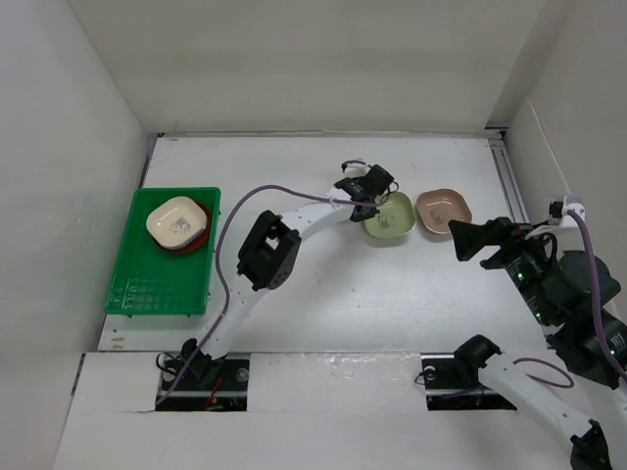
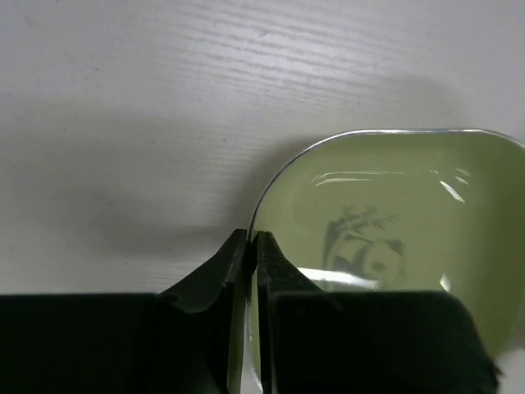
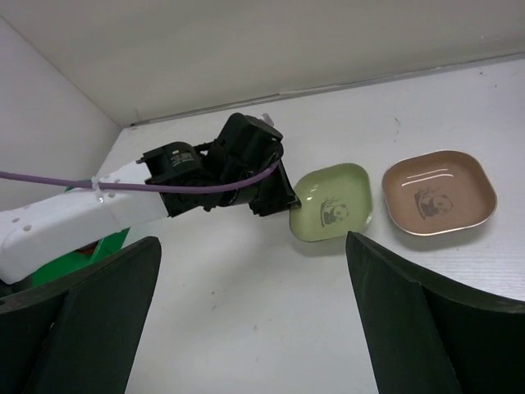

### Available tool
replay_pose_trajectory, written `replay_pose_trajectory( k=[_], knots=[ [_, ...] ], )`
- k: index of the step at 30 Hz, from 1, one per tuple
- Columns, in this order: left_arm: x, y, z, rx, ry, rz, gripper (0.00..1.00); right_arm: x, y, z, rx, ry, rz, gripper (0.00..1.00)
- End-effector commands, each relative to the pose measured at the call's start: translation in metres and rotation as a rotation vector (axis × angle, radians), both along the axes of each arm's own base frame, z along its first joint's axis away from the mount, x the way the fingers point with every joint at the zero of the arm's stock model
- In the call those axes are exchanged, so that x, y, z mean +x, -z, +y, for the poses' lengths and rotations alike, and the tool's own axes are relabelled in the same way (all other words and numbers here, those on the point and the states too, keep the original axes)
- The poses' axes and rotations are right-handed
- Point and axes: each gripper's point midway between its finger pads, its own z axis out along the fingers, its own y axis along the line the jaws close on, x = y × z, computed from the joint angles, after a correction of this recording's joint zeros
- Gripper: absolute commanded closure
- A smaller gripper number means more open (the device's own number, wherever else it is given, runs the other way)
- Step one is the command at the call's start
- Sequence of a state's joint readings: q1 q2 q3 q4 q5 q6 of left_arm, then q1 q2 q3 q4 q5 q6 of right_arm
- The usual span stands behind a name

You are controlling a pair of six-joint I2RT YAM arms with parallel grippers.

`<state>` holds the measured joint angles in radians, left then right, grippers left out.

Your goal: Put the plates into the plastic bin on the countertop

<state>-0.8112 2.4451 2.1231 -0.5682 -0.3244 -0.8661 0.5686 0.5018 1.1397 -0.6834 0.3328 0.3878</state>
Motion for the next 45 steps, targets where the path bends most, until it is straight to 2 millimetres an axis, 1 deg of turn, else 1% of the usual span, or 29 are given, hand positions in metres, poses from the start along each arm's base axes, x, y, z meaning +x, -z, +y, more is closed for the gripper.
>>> replay_pose_trajectory(
  k=[1, 2, 3, 4, 5, 6, 7, 8, 9, 10, 11, 12, 13, 14, 15, 16, 17, 18, 20, 21, 24, 27, 29, 31, 32, 34, 37, 41, 45],
  knots=[
    [0.008, -0.011, 0.021, 0.03, -0.072, -0.013, 1.0, -0.005, -0.016, -0.005, 0.009, 0.004, -0.049, 0.0],
    [0.002, -0.022, 0.032, 0.057, -0.083, -0.015, 1.0, -0.005, -0.016, -0.005, 0.009, 0.004, -0.049, 0.0],
    [0.013, -0.032, 0.055, 0.076, -0.155, -0.044, 1.0, -0.005, -0.016, -0.005, 0.009, 0.004, -0.049, 0.0],
    [0.014, -0.043, 0.069, 0.096, -0.181, -0.059, 1.0, -0.006, -0.016, -0.004, 0.01, -0.005, -0.049, 0.0],
    [0.011, -0.042, 0.09, 0.123, -0.215, -0.053, 1.0, -0.006, -0.016, -0.002, 0.001, -0.015, -0.052, 0.0],
    [0.017, -0.078, 0.119, 0.098, -0.27, -0.092, 1.0, -0.006, -0.016, -0.002, 0.001, -0.015, -0.052, 0.0],
    [0.019, -0.092, 0.14, 0.109, -0.287, -0.111, 1.0, -0.007, -0.016, -0.001, 0.001, -0.024, -0.052, 0.0],
    [0.009, -0.085, 0.167, 0.154, -0.303, -0.09, 1.0, -0.007, -0.016, 0.001, -0.008, -0.036, -0.054, 0.0],
    [0.01, -0.129, 0.187, 0.096, -0.328, -0.165, 1.0, -0.007, -0.019, 0.001, -0.002, -0.036, -0.063, 0.0],
    [0.016, -0.142, 0.222, 0.082, -0.377, -0.18, 1.0, -0.008, -0.018, 0.003, -0.011, -0.049, -0.066, 0.0],
    [0.002, -0.162, 0.248, 0.083, -0.347, -0.209, 1.0, -0.007, -0.016, 0.007, -0.011, -0.067, -0.065, 0.0],
    [0.005, -0.15, 0.263, 0.099, -0.344, -0.19, 1.0, -0.007, -0.02, 0.009, -0.003, -0.079, -0.079, 0.0],
    [0.001, -0.186, 0.284, 0.048, -0.373, -0.271, 1.0, -0.006, -0.018, 0.012, -0.004, -0.09, -0.077, 0.0],
    [0.002, -0.194, 0.321, 0.035, -0.433, -0.283, 1.0, -0.007, -0.021, 0.015, 0.002, -0.103, -0.088, 0.0],
    [-0.002, -0.199, 0.34, 0.029, -0.445, -0.293, 1.0, -0.004, -0.02, 0.022, 0.003, -0.128, -0.09, 0.0],
    [-0.014, -0.205, 0.362, 0.033, -0.463, -0.302, 1.0, -0.003, -0.018, 0.025, 0.003, -0.143, -0.09, 0.0],
    [-0.017, -0.206, 0.395, 0.03, -0.522, -0.304, 1.0, -0.001, -0.019, 0.029, 0.004, -0.154, -0.092, 0.0],
    [-0.022, -0.204, 0.414, 0.046, -0.556, -0.3, 1.0, 0.002, -0.015, 0.037, -0.002, -0.186, -0.08, 0.0],
    [-0.034, -0.186, 0.442, 0.065, -0.593, -0.26, 1.0, 0.006, -0.017, 0.046, 0.004, -0.217, -0.093, 0.0],
    [-0.038, -0.178, 0.464, 0.051, -0.632, -0.24, 1.0, 0.009, -0.016, 0.051, 0.002, -0.232, -0.088, 0.0],
    [-0.052, -0.149, 0.491, 0.063, -0.715, -0.173, 1.0, 0.011, -0.018, 0.066, 0.006, -0.298, -0.097, 0.0],
    [-0.06, -0.138, 0.495, 0.067, -0.749, -0.141, 1.0, 0.015, -0.014, 0.079, -0.002, -0.347, -0.102, 0.0],
    [-0.065, -0.131, 0.51, 0.096, -0.822, -0.131, 1.0, 0.014, -0.012, 0.083, -0.001, -0.371, -0.105, 0.0],
    [-0.071, -0.123, 0.525, 0.091, -0.863, -0.105, 1.0, 0.018, -0.002, 0.088, -0.017, -0.386, -0.09, 0.0],
    [-0.073, -0.12, 0.53, 0.093, -0.875, -0.095, 1.0, 0.017, -0.004, 0.09, -0.014, -0.399, -0.098, 0.0],
    [-0.071, -0.12, 0.534, 0.093, -0.884, -0.095, 1.0, 0.019, 0.002, 0.093, -0.02, -0.409, -0.081, 0.0],
    [-0.07, -0.106, 0.537, 0.116, -0.892, -0.048, 1.0, 0.021, 0.004, 0.094, -0.023, -0.409, -0.073, 0.0],
    [-0.058, -0.104, 0.542, 0.125, -0.896, -0.04, 1.0, 0.021, 0.004, 0.094, -0.033, -0.41, -0.077, 0.0],
    [-0.063, -0.101, 0.568, 0.042, -0.938, -0.041, 1.0, 0.021, 0.009, 0.093, -0.058, -0.411, -0.068, 0.0]
  ],
)
